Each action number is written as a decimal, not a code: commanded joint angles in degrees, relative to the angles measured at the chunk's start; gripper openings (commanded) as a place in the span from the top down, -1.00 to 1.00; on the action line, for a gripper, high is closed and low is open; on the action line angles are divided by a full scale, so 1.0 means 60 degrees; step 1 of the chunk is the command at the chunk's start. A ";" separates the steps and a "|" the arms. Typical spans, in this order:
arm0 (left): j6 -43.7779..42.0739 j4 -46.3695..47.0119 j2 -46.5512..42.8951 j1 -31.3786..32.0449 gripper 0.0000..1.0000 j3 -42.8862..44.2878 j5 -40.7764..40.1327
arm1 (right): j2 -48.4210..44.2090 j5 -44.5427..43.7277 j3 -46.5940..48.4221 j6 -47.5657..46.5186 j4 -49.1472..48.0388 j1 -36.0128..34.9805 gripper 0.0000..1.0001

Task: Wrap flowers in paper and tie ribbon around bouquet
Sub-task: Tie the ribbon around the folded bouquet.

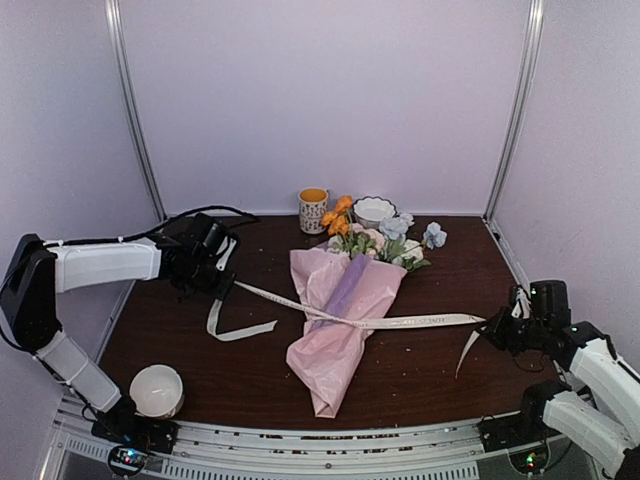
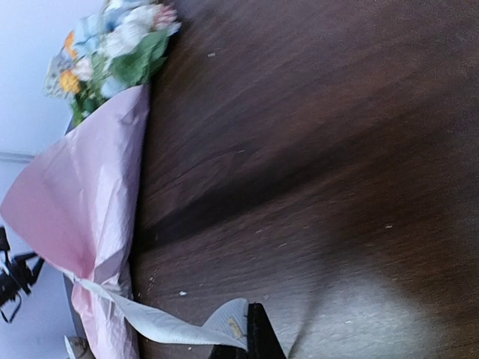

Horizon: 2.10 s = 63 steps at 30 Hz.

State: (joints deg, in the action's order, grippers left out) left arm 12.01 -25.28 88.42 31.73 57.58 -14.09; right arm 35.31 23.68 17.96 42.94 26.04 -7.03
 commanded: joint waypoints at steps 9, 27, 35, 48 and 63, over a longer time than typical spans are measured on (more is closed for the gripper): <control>0.0290 0.0701 -0.0872 -0.0175 1.00 -0.1050 0.0573 | 0.1232 0.1058 0.0760 -0.1596 0.0244 0.2083 1.00; -0.1468 0.1734 -0.2057 0.2918 1.00 0.0812 0.3669 | 0.1884 0.3162 0.2132 -0.1441 -0.3251 -0.4519 1.00; -0.1662 0.2427 -0.3486 0.3091 1.00 0.0710 0.4815 | 0.1400 0.4156 0.2351 -0.1179 -0.4799 -0.5392 1.00; -0.1759 0.2191 -0.3388 0.3589 1.00 0.0920 0.5086 | 0.2237 0.4079 0.3308 -0.1673 -0.4326 -0.6091 1.00; -0.0971 0.0844 -0.4401 0.4046 1.00 -0.0648 0.4692 | 0.3423 0.2197 0.4470 -0.2592 -0.3161 -0.5975 1.00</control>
State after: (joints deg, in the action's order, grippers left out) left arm 3.88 -18.17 64.75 53.78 55.59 14.17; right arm 53.69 40.71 41.85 29.98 5.32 -43.29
